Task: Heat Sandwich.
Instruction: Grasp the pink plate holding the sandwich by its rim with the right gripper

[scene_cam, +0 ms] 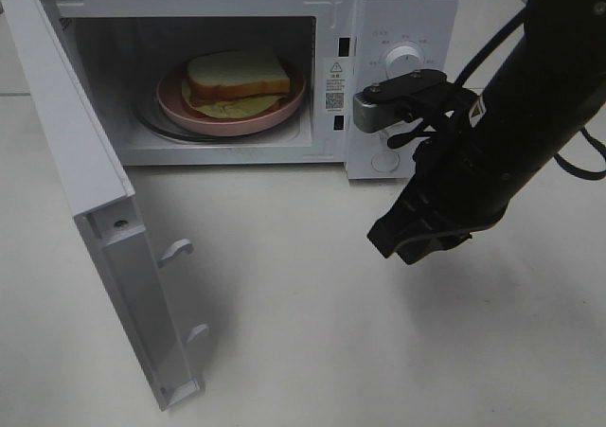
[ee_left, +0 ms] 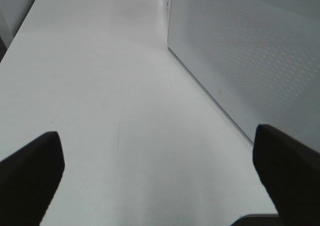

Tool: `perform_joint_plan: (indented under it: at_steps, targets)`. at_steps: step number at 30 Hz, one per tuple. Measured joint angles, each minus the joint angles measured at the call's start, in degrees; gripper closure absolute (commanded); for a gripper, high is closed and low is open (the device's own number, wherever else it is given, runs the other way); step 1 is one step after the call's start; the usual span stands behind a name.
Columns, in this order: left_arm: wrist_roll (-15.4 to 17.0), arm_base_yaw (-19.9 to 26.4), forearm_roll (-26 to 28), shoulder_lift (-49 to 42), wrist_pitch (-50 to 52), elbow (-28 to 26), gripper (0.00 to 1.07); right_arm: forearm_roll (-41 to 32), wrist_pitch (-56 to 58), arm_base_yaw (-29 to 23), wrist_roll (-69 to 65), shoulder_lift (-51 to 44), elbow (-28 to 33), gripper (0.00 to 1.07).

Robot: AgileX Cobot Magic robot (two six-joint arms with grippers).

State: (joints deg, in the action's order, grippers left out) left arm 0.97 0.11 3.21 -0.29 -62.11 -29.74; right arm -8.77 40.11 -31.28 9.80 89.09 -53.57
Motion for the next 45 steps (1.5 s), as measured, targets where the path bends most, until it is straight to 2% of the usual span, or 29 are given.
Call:
perform_joint_plan:
  at_steps: [1, 5, 6, 9, 15, 17, 18, 19, 20, 22, 23, 24, 25, 27, 28, 29, 31, 34, 45]
  targets:
    - [0.0, 0.0, 0.0, 0.0, 0.0, 0.0, 0.09, 0.0, 0.0, 0.0, 0.0, 0.0, 0.0, 0.91]
    - [0.0, 0.0, 0.0, 0.0, 0.0, 0.0, 0.09, 0.0, 2.9, 0.0, 16.9, 0.0, -0.9, 0.9]
    - [0.0, 0.0, 0.0, 0.0, 0.0, 0.0, 0.09, 0.0, 2.9, 0.0, 16.9, 0.0, -0.9, 0.9]
    - [0.0, 0.0, 0.0, 0.0, 0.0, 0.0, 0.09, 0.0, 4.2, 0.0, 28.2, 0.0, -0.9, 0.89]
    - [0.0, 0.0, 0.0, 0.0, 0.0, 0.0, 0.09, 0.0, 4.6, 0.0, 41.8, 0.0, -0.9, 0.88]
    - [0.0, 0.0, 0.0, 0.0, 0.0, 0.0, 0.09, 0.1, 4.4, 0.0, 46.2, 0.0, -0.9, 0.84]
    - [0.0, 0.0, 0.0, 0.0, 0.0, 0.0, 0.09, 0.5, 4.2, 0.0, 48.8, 0.0, -0.9, 0.78]
    - [0.0, 0.0, 0.0, 0.0, 0.0, 0.0, 0.09, 1.0, 4.1, 0.0, 49.7, 0.0, -0.9, 0.74]
    - [0.0, 0.0, 0.0, 0.0, 0.0, 0.0, 0.09, 1.0, 4.1, 0.0, 49.7, 0.0, -0.9, 0.74]
    - [0.0, 0.0, 0.0, 0.0, 0.0, 0.0, 0.09, 2.5, 3.5, 0.0, 50.0, 0.0, -0.9, 0.64]
    - [0.0, 0.0, 0.0, 0.0, 0.0, 0.0, 0.09, 4.2, 3.1, 0.0, 49.4, 0.0, -0.9, 0.52]
    - [0.0, 0.0, 0.0, 0.0, 0.0, 0.0, 0.09, 5.0, 2.9, 0.0, 48.8, 0.0, -0.9, 0.45]
    - [0.0, 0.0, 0.0, 0.0, 0.0, 0.0, 0.09, 5.0, 2.9, 0.0, 48.8, 0.0, -0.9, 0.45]
    - [0.0, 0.0, 0.0, 0.0, 0.0, 0.0, 0.09, 6.5, 2.2, 0.0, 47.3, 0.0, -0.9, 0.34]
    - [0.0, 0.0, 0.0, 0.0, 0.0, 0.0, 0.09, 7.4, 1.7, 0.0, 45.7, 0.0, -0.9, 0.24]
    - [0.0, 0.0, 0.0, 0.0, 0.0, 0.0, 0.09, 7.4, 1.7, 0.0, 45.7, 0.0, -0.9, 0.24]
    - [0.0, 0.0, 0.0, 0.0, 0.0, 0.0, 0.09, 7.4, 1.8, 0.0, 45.3, 0.0, -0.9, 0.17]
    - [0.0, 0.0, 0.0, 0.0, 0.0, 0.0, 0.09, 7.7, 1.5, 0.0, 45.3, 0.0, -0.9, 0.15]
    - [0.0, 0.0, 0.0, 0.0, 0.0, 0.0, 0.09, 14.2, 1.4, 0.0, 45.3, 0.0, -2.5, 0.18]
